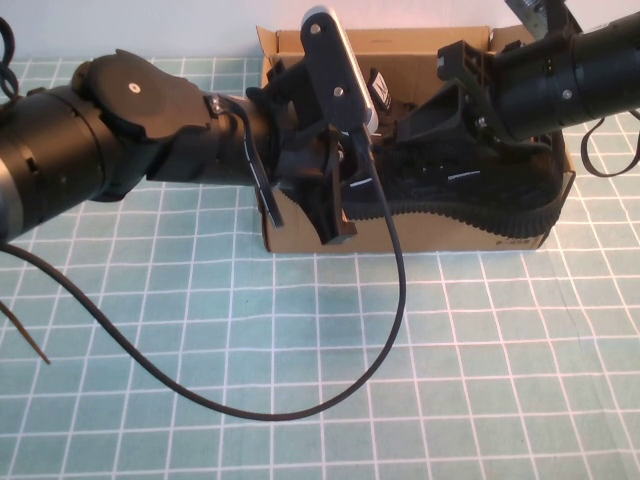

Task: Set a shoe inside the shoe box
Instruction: Hand over the shoe

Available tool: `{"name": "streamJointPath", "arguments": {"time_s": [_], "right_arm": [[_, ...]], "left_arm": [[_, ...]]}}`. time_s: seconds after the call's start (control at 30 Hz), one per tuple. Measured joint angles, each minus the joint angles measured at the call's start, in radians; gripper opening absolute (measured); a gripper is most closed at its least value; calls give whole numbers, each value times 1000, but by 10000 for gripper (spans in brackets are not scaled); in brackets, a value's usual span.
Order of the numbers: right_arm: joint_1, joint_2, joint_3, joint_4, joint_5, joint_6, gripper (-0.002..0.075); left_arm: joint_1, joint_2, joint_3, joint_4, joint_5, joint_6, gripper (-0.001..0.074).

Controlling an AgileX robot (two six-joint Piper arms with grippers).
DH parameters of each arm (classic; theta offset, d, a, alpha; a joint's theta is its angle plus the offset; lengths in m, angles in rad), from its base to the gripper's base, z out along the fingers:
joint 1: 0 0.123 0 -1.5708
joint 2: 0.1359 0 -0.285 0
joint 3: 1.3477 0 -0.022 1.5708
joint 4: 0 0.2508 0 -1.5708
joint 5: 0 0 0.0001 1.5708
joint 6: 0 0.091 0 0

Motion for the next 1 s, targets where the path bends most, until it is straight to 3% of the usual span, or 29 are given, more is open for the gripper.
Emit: {"name": "streamJointPath", "arguments": {"time_s": [0.23, 0.47, 0.6, 0.8, 1.0], "right_arm": [[0, 0, 0, 2, 0, -14, 6], [0, 5, 0, 2, 2, -25, 4], [0, 5, 0, 2, 4, -29, 3], [-4, 7, 0, -1, -30, -43, 2], [-35, 9, -50, -37, -53, -48, 2]], "left_arm": [[0, 0, 0, -2, 0, 4, 41], [0, -11, 0, -20, 2, 4, 313], [0, -21, 0, -25, 4, -19, 409], [58, -84, 0, 14, 80, -111, 430], [195, -141, 0, 116, 143, -370, 421]]}}
